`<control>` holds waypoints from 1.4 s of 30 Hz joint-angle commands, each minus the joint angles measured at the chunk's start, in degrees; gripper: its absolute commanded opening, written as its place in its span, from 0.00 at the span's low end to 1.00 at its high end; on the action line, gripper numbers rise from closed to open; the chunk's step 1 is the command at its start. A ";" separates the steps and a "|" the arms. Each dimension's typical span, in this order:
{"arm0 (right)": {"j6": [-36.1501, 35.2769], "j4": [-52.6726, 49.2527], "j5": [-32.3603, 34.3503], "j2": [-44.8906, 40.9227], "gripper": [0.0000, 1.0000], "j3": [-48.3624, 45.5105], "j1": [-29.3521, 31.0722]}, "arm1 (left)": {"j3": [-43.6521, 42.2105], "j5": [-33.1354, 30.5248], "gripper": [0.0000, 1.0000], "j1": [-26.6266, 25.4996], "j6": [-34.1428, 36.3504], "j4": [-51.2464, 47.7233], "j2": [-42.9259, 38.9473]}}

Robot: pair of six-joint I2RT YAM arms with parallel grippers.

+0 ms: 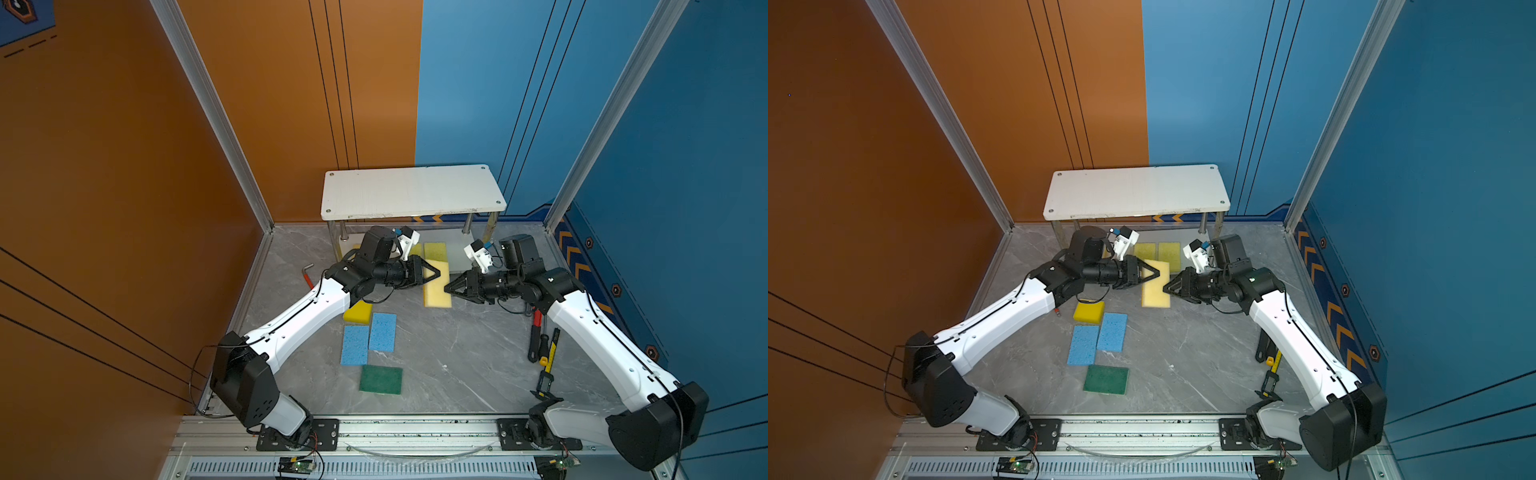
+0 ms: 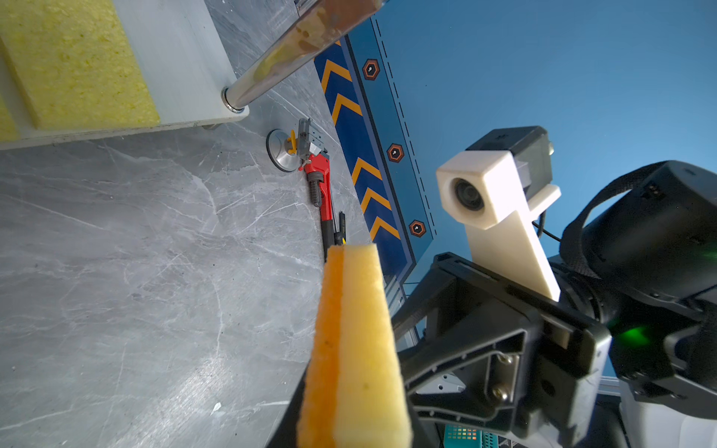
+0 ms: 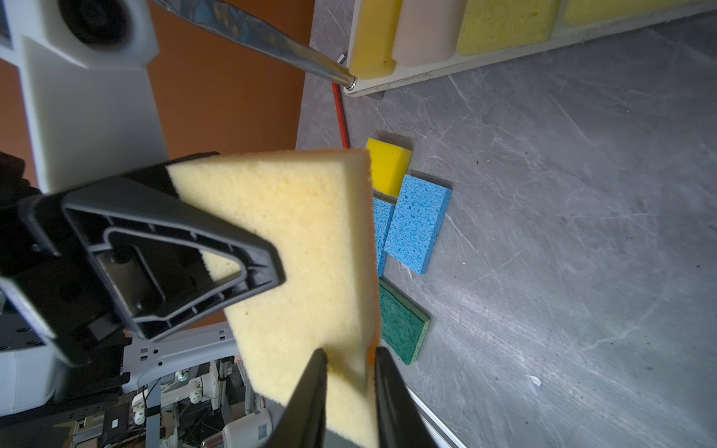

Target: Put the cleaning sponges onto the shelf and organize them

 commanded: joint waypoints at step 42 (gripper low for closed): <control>30.60 40.30 9.78 -6.40 0.44 -17.26 -1.88 | -14.00 -13.13 0.19 -2.34 -38.01 44.87 6.25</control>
